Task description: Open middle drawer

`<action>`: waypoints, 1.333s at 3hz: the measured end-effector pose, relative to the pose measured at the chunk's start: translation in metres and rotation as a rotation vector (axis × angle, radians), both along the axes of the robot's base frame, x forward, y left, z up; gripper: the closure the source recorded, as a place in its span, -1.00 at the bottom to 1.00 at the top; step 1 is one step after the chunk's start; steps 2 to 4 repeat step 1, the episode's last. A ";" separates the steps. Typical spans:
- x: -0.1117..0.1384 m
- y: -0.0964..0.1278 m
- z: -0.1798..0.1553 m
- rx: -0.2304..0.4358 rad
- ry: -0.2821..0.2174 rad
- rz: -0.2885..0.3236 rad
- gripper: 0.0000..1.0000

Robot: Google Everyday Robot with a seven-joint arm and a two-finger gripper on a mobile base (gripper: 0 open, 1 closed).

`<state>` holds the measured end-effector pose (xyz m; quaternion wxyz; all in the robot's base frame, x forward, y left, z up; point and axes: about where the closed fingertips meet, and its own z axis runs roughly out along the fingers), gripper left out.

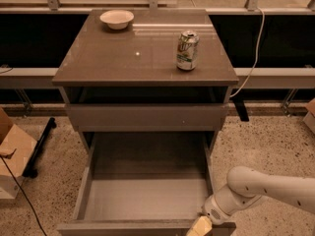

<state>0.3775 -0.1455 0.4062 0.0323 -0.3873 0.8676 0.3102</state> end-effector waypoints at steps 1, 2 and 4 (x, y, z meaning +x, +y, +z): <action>0.000 0.000 0.000 0.000 0.000 0.000 -1.00; 0.000 0.000 0.000 0.000 0.000 0.000 -1.00; 0.000 0.000 0.000 0.000 0.000 0.000 -1.00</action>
Offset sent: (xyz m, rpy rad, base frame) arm 0.0000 0.0000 0.0000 0.0000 0.0000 0.0000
